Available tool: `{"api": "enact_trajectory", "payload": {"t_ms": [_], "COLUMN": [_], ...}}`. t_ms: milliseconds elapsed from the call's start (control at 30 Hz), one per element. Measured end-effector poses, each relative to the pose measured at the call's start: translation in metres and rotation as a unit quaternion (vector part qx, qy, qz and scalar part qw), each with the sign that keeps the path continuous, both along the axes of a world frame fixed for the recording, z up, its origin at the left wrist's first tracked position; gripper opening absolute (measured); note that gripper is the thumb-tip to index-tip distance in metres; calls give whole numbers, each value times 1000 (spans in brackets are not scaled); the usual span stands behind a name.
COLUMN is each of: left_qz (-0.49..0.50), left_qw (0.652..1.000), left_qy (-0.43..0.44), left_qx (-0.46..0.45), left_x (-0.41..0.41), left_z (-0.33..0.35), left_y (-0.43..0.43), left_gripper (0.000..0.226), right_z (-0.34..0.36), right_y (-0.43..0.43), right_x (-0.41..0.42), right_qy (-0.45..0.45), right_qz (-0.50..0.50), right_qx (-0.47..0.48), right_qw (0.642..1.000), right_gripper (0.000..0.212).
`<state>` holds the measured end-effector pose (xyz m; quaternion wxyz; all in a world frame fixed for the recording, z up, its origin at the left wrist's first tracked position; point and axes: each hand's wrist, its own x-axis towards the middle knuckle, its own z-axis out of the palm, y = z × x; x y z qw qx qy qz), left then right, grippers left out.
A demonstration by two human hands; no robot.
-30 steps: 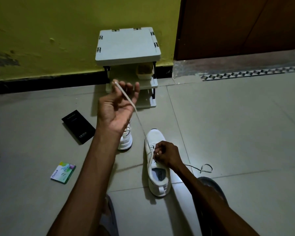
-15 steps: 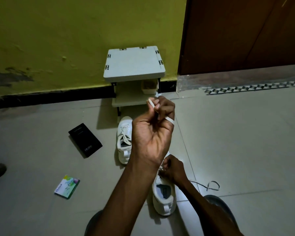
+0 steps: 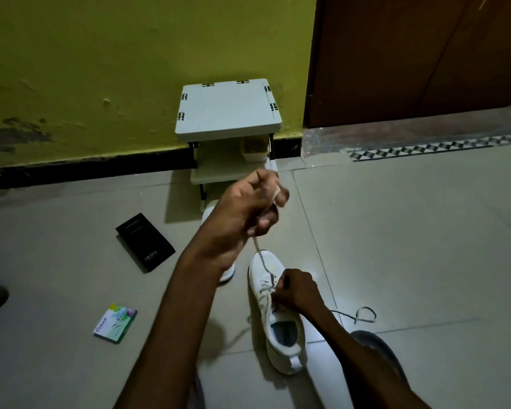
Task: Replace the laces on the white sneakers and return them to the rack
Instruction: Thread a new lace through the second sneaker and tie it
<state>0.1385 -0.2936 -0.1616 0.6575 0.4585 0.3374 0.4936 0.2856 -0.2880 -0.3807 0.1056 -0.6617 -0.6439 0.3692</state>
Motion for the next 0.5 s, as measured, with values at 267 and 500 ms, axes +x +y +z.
{"api": "enact_trajectory", "payload": {"t_ms": [267,500], "left_qz": [31,8], "left_qw": [833,824], "left_qy": [552,563], "left_qx": [6,-60], "left_x": [-5,5], "left_z": [-98,-184], "left_y": [12,-1], "left_gripper": [15,14], "right_z": [20,17], "right_y": [1,-1], "right_x": [9,27], "right_qy": [-121,94], "right_qz": [98,-90], "right_qx": [-21,-91], "right_qw": [988,987], "right_gripper": [32,6]}}
